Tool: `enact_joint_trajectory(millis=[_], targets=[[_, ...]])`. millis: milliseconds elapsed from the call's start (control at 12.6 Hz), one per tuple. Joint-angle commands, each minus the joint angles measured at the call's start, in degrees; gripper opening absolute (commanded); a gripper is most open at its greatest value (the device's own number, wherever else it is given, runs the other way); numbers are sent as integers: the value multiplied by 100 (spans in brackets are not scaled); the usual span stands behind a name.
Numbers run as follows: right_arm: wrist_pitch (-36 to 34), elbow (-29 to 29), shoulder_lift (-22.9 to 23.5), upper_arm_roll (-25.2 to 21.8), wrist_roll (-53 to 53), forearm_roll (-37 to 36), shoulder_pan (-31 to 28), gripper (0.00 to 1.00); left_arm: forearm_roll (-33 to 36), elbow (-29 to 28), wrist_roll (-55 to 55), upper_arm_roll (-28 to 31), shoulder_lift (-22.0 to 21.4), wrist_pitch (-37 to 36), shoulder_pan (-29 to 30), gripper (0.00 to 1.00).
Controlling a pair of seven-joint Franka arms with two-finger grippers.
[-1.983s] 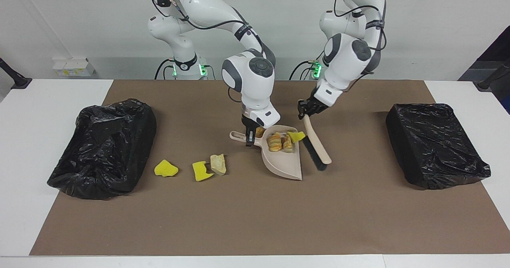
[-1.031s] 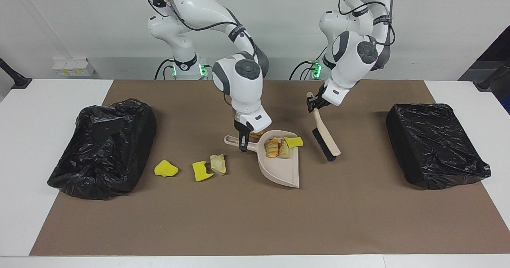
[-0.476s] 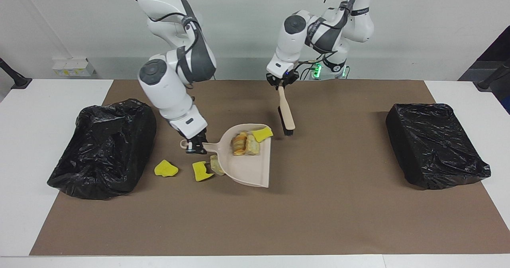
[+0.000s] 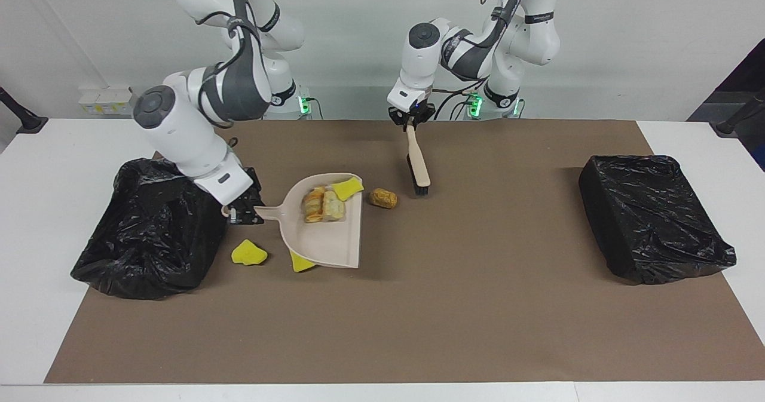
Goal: Sweep and dump trash in bin
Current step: 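Carry the loaded dustpan with the right gripper toward the bin, then tip the dustpan into the bin with the right gripper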
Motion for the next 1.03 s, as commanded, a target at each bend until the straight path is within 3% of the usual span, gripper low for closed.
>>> enact_joint_trajectory(millis=[0,317,476,555,635,793,873,952], targets=[[-284,40,-121,27,-497,59,-465,0,141,-120,-161,84,22,373,-159,0],[-766,215,-218,10,-1094,6,-1169,0,141,-120,-169,84,162,540,-132,0],[-882,268,-323,9,-1437,-422,-1511,0,141,-120,-169,84,207,541,-132,4],[-891,294,-350,10,-1621,-607,-1696,0,141,-120,-178,84,215,541,-124,22],[-891,312,-394,1,-1841,-862,-1837,0,141,-120,-169,84,215,541,-115,51],[-839,426,-403,9,-2123,-1512,-2179,0,132,-120,-169,84,224,523,-28,93],[-778,461,-403,1,-2211,-1706,-2346,0,132,-94,-117,93,233,419,51,100],[-760,479,-403,1,-2247,-1925,-2470,0,132,-41,-108,102,276,400,78,100]])
